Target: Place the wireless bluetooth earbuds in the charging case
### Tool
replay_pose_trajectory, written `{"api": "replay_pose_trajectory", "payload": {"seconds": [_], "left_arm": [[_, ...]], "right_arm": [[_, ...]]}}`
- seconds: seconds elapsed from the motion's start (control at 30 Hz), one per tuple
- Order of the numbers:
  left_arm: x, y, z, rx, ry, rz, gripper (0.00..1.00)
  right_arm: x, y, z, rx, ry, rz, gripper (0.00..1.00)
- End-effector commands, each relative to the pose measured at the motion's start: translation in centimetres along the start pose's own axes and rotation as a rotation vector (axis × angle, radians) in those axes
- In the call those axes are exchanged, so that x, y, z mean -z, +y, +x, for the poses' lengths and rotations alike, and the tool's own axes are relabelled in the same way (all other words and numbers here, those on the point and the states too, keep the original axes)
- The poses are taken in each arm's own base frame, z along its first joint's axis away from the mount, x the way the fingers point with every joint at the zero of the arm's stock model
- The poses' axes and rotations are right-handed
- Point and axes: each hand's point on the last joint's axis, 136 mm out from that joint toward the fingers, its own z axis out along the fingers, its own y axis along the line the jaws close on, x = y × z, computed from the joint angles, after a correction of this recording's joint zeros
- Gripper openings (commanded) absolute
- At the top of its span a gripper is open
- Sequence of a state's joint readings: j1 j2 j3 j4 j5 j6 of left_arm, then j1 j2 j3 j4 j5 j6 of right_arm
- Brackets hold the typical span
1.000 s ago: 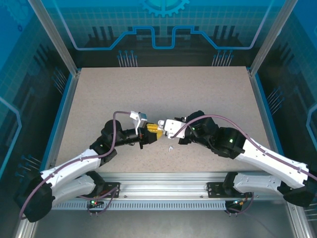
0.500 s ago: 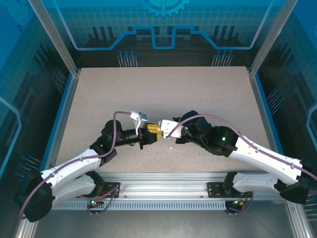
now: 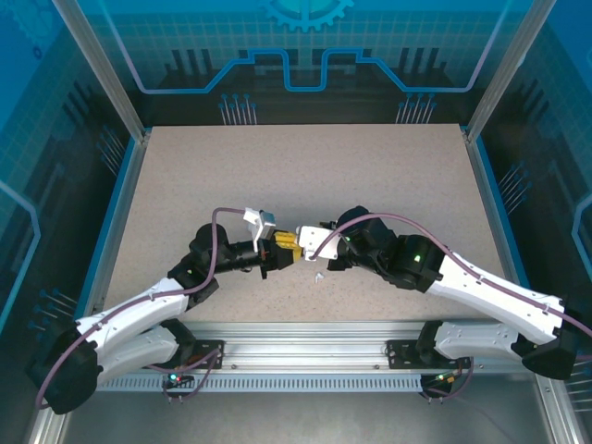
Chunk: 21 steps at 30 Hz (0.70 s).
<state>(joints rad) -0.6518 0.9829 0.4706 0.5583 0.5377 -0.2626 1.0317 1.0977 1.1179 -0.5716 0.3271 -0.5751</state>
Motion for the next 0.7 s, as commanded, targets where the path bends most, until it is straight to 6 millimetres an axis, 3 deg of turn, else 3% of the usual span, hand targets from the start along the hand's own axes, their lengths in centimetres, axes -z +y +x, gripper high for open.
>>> {"api": "replay_pose_trajectory", "payload": {"seconds": [0.0, 0.27, 0.67], "left_arm": [[-0.2, -1.3, -2.4, -0.06, -0.051, 0.042, 0.03], [-0.1, -1.4, -2.2, -0.06, -0.05, 0.044, 0.03], [-0.1, -1.1, -1.9, -0.061, -0.051, 0.035, 0.03]], "right_arm": [[0.6, 0.5, -1.0, -0.041, -0.041, -0.074, 0.19], [0.5, 0.4, -1.1, -0.092, -0.049, -0.111, 0.22], [4.0, -2.1, -2.8, -0.27, -0.225, -0.146, 0.57]]}}
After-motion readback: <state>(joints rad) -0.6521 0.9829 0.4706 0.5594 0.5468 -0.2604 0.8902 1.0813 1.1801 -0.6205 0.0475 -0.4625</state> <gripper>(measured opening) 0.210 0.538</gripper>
